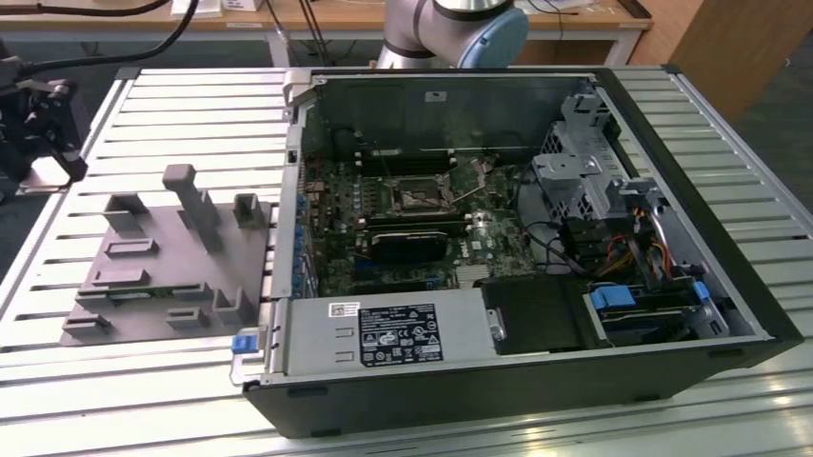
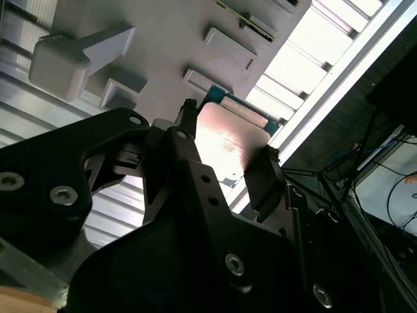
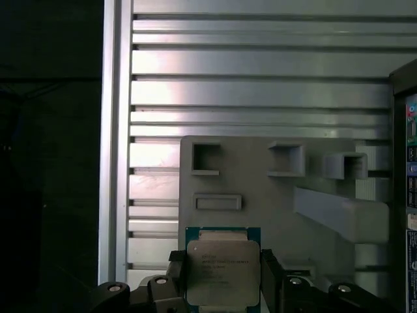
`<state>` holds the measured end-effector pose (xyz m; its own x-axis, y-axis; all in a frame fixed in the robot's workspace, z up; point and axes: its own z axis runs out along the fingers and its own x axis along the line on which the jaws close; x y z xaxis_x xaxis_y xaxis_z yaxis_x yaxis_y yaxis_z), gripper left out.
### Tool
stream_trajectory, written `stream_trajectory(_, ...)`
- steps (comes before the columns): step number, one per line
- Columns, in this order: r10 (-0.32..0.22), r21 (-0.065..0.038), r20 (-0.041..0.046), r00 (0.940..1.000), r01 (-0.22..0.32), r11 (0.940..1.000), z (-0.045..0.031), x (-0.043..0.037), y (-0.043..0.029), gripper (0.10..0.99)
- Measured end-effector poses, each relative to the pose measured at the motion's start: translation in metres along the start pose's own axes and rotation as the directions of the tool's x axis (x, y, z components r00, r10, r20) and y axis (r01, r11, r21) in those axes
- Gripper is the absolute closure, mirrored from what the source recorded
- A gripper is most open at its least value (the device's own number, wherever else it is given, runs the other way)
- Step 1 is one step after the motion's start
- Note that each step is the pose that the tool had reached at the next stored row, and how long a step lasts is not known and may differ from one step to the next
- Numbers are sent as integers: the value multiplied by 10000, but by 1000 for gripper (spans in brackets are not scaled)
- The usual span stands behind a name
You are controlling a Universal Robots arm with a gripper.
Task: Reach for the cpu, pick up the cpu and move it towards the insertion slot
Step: 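Pick up the cpu and move it towards the insertion slot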
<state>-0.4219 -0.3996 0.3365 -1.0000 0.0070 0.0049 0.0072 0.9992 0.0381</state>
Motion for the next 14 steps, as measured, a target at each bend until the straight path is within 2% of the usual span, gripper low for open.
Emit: stream_trajectory(14,0,-1,1,10000,0,10000,-251,1,13,545)
